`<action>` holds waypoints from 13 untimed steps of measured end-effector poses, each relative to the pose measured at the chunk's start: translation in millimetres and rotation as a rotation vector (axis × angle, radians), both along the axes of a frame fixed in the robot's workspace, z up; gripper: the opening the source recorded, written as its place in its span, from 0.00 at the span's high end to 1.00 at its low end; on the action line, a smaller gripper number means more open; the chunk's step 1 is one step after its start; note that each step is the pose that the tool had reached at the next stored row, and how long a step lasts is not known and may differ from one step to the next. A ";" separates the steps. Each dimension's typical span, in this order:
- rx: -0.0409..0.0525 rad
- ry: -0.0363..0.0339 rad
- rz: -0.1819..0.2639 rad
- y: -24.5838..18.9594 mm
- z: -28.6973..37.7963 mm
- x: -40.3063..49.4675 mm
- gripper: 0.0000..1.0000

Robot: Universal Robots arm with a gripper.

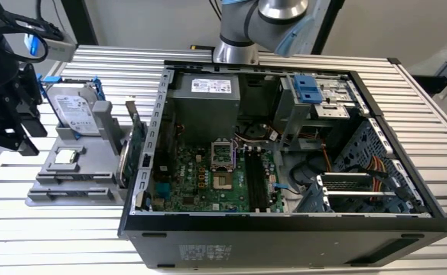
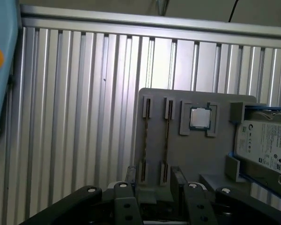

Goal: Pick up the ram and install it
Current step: 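Pick up the ram and move it above insertion slot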

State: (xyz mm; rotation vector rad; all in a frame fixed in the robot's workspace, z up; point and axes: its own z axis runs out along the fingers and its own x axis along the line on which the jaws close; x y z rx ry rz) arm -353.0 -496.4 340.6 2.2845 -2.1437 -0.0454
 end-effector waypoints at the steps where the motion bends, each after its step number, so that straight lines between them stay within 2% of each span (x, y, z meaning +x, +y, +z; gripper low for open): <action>1: 0.0000 0.0000 0.000 0.0 -0.7 0.0 0.00; 13: 0.0000 0.0000 0.000 0.0 -9.1 0.2 0.00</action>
